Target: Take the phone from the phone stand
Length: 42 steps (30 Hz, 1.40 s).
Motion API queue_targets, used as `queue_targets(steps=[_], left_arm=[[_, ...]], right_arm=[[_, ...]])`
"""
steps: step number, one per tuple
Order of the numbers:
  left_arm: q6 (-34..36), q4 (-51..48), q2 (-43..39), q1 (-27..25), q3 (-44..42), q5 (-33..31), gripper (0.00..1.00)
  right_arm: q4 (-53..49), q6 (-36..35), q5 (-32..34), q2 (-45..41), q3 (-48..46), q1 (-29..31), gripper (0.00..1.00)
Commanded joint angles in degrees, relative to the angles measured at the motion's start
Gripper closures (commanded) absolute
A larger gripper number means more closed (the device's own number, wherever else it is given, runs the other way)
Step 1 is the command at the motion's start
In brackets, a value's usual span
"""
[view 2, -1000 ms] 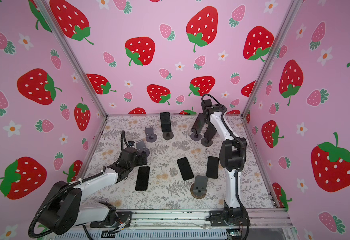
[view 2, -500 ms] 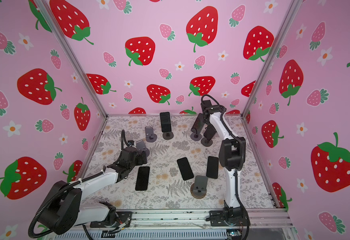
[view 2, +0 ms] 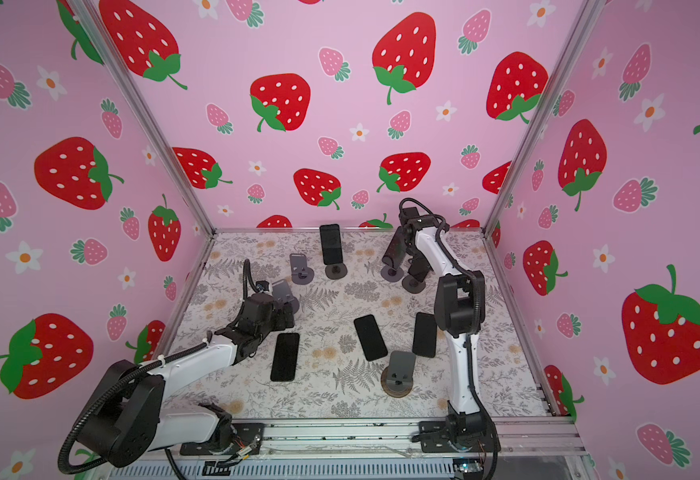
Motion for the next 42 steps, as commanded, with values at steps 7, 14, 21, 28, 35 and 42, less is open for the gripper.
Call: queue_targets(steps=[7,14,21,28,35,42], left_arm=[[-0.39,-1.61,0.38,-0.25,2.18,-0.97,0.0],[-0.41,-1.69,1.0,-0.2,2.55,-0.71,0.0],[-0.01,-1.55,0.78,-0.2,2.37,-1.45,0.0],[0.37,-1.5,1.08,-0.24,2.59,-1.81,0.0],[1.06,-1.52,1.07,-0.25,2.63,-3.33,0.0],[1.75,-1.79,0.7,-0.21,2.86,-5.58,0.0]], right_arm=[[-2.36,-0.28,3.89,-1.65,1.73,1.03,0.33],[-1.91,-4.16,6.64,-4.57,1.91,1.93,0.34],[-1.18,-8.26,7.8,-9.39,0.59,2.52,0.35],[-0.42,-17.76,8.19,-13.01,-1.57,4.83,0.36],[-1.08,-25.11,8.33,-15.78,-3.26,10.67,0.37],[4.36,-34.99,0.48,-18.72,-9.04,19.45,0.36]])
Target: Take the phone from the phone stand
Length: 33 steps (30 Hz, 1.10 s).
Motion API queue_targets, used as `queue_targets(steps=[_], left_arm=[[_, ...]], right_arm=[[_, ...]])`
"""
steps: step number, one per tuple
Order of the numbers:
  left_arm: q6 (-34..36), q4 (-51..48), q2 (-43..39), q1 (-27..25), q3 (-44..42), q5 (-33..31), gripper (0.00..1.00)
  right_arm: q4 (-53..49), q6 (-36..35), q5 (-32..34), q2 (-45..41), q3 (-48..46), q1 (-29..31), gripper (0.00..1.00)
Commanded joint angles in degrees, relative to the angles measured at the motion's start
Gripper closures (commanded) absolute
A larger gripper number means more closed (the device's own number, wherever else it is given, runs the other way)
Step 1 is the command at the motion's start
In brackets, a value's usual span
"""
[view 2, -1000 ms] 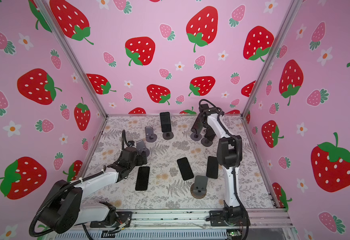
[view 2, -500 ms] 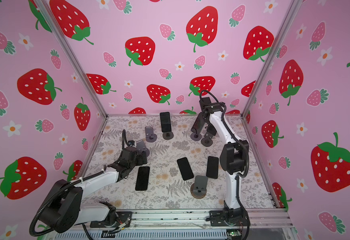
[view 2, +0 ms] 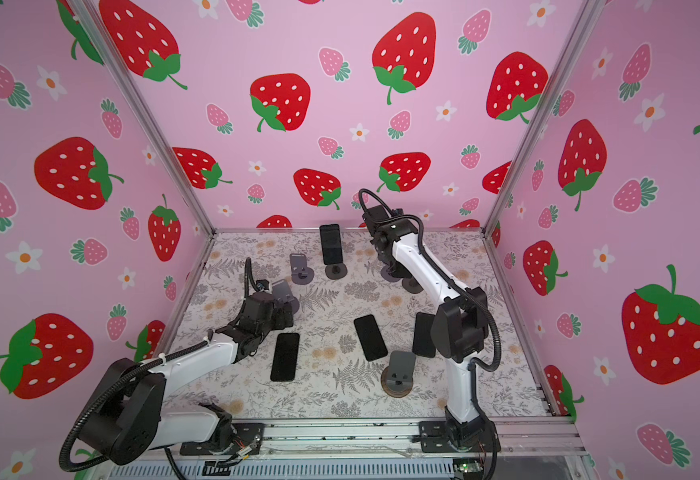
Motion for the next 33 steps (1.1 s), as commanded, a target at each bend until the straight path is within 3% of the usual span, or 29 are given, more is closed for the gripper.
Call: queue_targets(steps=[1,8,16,22,33], left_arm=[[0.57,-0.61,-0.26,-0.08,1.7,-3.07,0.0],[-0.02,-0.06,-1.21,0.06,0.73,-4.39,0.0],[-0.24,-2.55,-1.52,0.03,1.52,-7.49,0.0],[-1.0,-1.69,-1.28,0.11,1.08,-7.95,0.0],[-1.04,-1.75,-2.55,0.2,0.57,-8.4,0.0]], right_arm=[[3.82,-6.02,-5.65,-4.29,-2.7,3.36,0.36],[13.92,-6.83,-21.36,-8.75,-14.8,7.59,0.37],[17.67,-5.65,-30.81,-9.67,-23.8,13.11,0.38],[17.36,-4.43,-34.63,-7.38,-27.88,17.94,0.38],[16.22,-4.14,-33.87,-2.66,-29.62,21.66,0.38]])
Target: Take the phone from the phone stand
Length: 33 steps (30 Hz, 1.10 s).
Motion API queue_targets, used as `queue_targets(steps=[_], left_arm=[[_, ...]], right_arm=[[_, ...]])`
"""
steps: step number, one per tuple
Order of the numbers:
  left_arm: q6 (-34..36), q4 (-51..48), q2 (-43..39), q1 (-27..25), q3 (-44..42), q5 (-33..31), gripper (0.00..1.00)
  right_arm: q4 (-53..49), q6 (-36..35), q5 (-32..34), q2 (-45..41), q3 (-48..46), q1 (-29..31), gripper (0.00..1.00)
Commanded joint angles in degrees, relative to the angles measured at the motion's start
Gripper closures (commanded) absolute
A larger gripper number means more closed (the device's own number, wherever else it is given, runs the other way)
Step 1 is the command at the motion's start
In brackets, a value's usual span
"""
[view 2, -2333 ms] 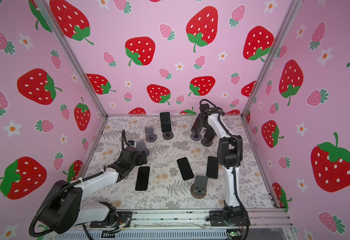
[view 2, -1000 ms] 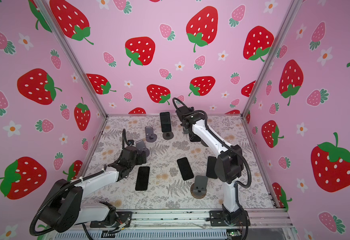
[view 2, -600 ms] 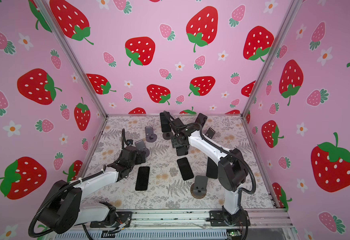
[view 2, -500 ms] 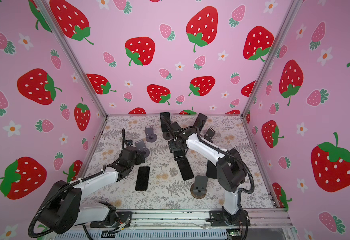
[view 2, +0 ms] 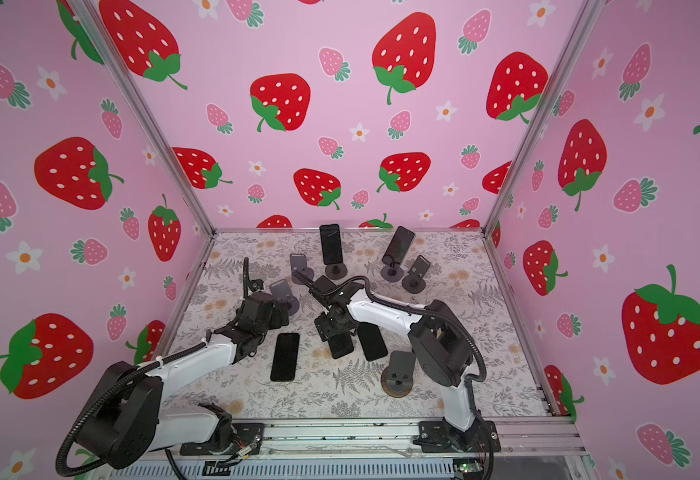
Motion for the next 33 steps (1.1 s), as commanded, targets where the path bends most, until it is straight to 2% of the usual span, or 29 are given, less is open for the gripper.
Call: queue_targets(steps=[1,18,33], left_arm=[[-0.67,-0.34,-1.32,0.15,0.47,-2.12,0.0],[-1.17,-0.42,-0.89,0.13,0.65,-1.4,0.0],[-1.12,-0.6,0.07,0.11,1.17,-1.01,0.0]], right_arm=[[-0.44,0.02,-0.32,0.68,-1.11,0.09,0.38],[5.69,2.72,0.18,3.61,-6.35,1.68,0.35],[14.95,2.64,4.01,2.28,-14.68,2.22,0.3]])
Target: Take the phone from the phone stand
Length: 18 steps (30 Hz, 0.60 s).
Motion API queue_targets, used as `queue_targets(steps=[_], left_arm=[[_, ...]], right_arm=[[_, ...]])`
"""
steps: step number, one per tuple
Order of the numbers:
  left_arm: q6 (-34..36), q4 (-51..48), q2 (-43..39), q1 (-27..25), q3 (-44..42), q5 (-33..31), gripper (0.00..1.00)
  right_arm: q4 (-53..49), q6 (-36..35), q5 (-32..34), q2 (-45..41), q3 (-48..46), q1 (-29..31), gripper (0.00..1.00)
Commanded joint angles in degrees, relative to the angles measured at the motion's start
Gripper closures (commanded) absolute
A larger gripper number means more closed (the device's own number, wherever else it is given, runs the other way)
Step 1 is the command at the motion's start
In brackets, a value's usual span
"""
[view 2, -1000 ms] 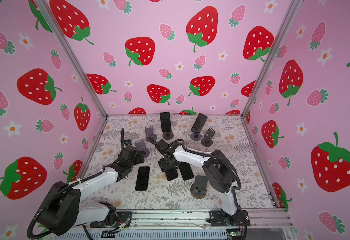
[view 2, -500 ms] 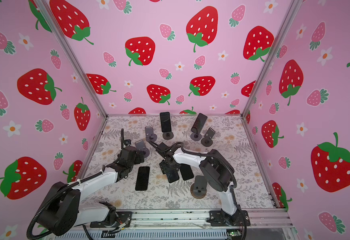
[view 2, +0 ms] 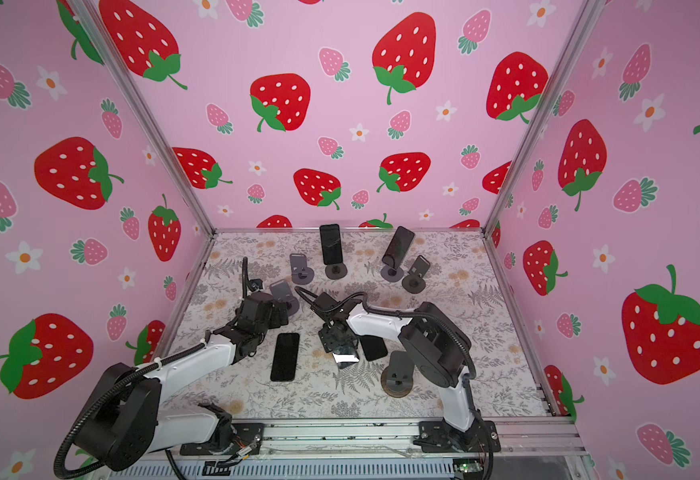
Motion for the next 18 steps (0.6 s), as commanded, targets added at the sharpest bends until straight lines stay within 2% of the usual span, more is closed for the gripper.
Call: queue_targets(steps=[1,18], left_arm=[[-0.94,-0.55,0.47,0.09,1.28,-0.58,0.0],[-1.02,-1.11,0.56,0.14,1.45,-1.12,0.0]], right_arm=[[3.75,0.55,0.28,1.97,-4.54,0.2,0.3],[4.94,1.58,-0.39,2.41,-5.69,0.17,0.28]])
